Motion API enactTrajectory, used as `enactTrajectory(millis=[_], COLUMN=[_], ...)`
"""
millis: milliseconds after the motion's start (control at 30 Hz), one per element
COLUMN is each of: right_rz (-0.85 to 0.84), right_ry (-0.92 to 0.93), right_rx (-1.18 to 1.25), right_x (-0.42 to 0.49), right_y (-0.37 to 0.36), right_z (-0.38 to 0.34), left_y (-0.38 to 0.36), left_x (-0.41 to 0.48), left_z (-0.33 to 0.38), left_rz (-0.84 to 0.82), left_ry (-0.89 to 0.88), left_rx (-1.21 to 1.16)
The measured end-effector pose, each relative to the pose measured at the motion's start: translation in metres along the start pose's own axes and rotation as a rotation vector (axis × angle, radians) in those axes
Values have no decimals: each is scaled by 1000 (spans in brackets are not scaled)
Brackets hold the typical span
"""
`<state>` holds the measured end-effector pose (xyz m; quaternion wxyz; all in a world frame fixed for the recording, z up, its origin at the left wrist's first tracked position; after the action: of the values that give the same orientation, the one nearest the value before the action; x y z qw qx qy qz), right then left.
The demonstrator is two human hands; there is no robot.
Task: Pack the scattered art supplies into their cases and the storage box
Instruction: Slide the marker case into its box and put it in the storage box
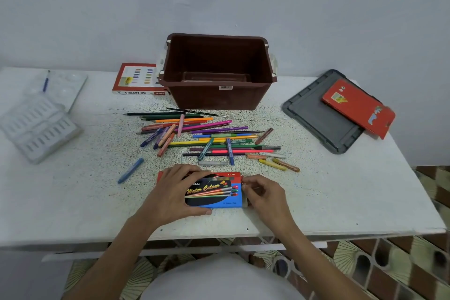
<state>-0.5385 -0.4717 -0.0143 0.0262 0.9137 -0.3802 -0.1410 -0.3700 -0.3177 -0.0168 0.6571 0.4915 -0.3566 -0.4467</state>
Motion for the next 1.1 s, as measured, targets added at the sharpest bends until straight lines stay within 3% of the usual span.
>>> enactTrajectory(millis=[567,1100], right_rz=[-85,-3], right_ry=[-3,-60], right_rx=[92,192], right_x=[-4,-7], right_y=[-5,-8], right_z=[4,5], left_y=[-1,-2], left_x=[0,-1], left_z=[0,0], left_rz=[9,-1], left_ry=[-8,-18], left_rx=[2,34])
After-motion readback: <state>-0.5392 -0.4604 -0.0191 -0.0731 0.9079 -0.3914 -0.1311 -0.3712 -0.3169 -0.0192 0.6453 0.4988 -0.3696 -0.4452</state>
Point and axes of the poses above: each hand's wrist, its own x-axis towards the middle knuckle, its own y-axis out of the back of the hand, z = x × y, the point moved 7 cm from there along x, towards the middle knuckle, and after that the axes turned 13 degrees about x, right-handed, at the moved point
